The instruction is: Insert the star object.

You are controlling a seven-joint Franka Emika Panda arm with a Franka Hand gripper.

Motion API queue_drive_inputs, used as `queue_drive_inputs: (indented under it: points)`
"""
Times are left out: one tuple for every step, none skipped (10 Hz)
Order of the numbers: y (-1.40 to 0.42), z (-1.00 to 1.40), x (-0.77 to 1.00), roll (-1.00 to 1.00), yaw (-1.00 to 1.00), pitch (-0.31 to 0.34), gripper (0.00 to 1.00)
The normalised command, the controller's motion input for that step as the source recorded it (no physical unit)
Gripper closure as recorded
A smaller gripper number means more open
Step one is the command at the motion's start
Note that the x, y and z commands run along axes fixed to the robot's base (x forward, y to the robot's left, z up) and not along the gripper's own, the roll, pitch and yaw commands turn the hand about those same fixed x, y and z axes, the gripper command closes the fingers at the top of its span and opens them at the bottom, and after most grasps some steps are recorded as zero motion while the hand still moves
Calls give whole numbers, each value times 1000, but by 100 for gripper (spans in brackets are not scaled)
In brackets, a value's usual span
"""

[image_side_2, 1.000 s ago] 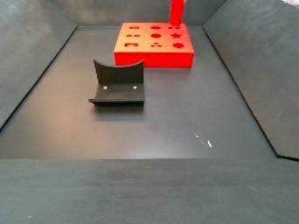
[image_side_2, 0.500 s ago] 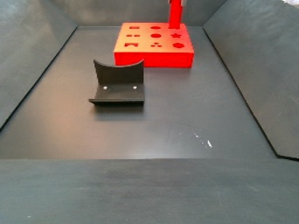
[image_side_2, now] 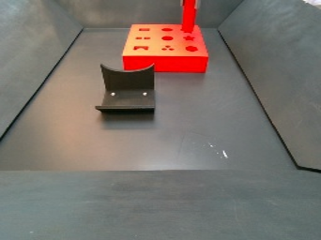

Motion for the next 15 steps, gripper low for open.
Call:
queue_drive_inputs:
  points:
    - [-3,-243,0,31,386,0,100]
    - [0,-300,0,26,0,0,100]
    - [0,-254,0,0,0,0,100]
    - [0,-223,0,0,0,0,100]
    - [0,-191,0,0,0,0,100]
    - [0,-180,0,0,0,0,100]
    - [0,-131,6,20,0,0,100]
    - [0,-97,211,19,194,3,100]
    - [0,-114,246,26,211,11,100]
    - [0,-129,94,37,129,0,100]
    - [0,-69,0,29,0,0,100]
    - [0,0,-77,43,0,0,100]
    - [-6,-91,-29,187,0,0,100]
    - [-54,-457,0,271,-40,-7,100]
    - [-69,-531,-20,266,0,-111,100]
